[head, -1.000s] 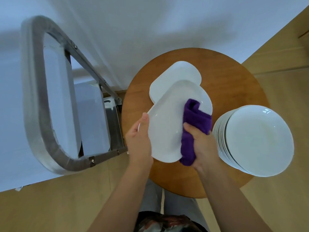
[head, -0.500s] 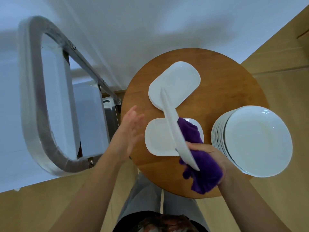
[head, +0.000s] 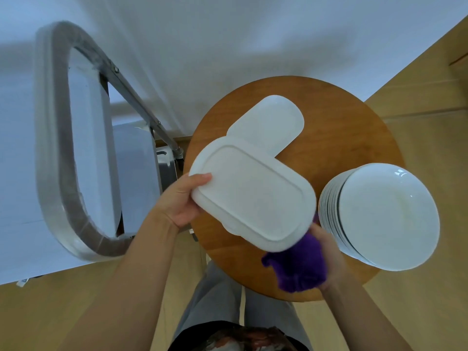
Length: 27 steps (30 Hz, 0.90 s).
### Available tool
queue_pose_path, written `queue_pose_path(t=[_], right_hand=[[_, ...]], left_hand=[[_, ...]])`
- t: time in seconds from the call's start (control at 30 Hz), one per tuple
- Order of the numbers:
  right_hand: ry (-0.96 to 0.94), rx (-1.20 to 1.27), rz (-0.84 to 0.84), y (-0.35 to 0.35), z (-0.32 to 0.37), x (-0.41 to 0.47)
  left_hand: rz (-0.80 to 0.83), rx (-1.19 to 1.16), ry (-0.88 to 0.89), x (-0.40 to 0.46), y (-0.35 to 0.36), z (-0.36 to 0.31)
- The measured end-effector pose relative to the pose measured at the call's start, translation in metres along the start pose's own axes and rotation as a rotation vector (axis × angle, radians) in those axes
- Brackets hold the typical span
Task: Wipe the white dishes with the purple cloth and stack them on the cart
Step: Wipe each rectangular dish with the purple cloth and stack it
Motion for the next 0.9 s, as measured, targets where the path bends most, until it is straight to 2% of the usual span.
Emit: queue_pose_path(t=[0.07, 0.23, 0.3, 0.4, 0.5, 0.57, 0.63, 0.73, 0.8, 0.9], right_hand=[[-0.179, -0.005, -0.044, -0.003, 0.03, -0.011], [-0.556, -0.087, -0.061, 0.027, 0.087, -0.041], [-0.572, -0.236, -0.196, 0.041, 0.096, -0.04], [-0.454, -0.495, -0.498, 0.054, 0.104, -0.031], [-0.504, -0.762, -0.621, 0.081, 0.103, -0.029], [-0.631, -0.919, -0.62, 0.107, 0.097, -0.034], [-0.735, -0.997, -0.525, 0.135, 0.087, -0.037], [-0.827, -1.149, -0.384, 0.167, 0.065, -0.039], [-0.927, -1.285, -0.437, 0.176, 0.052, -0.044], [-1.007, -1.233, -0.522, 0.176, 0.038, -0.051]], left_hand=[[-0.081, -0.044, 0.047, -0.004, -0.014, -0.004], [-0.133, -0.086, 0.136, -0.016, 0.0, -0.006], [-0.127, 0.053, 0.154, -0.023, 0.016, -0.006], [-0.061, 0.383, 0.177, -0.032, 0.047, 0.001], [-0.058, 0.518, 0.155, -0.037, 0.065, 0.018], [-0.089, 0.474, 0.158, -0.038, 0.067, 0.021], [-0.074, 0.433, 0.239, -0.037, 0.069, 0.012], [-0.038, 0.142, 0.364, -0.036, 0.072, 0.002], [-0.127, -0.123, 0.423, -0.036, 0.07, 0.004], [-0.3, -0.324, 0.464, -0.039, 0.068, 0.011]])
Point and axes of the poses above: each hand's wrist, its own x-axis towards the middle knuckle, its own y-axis out of the palm, z = x × y, the point moved 10 cm from there along x, towards the middle knuckle, and after that the axes turned 9 degrees about y, right-handed, at the moved point
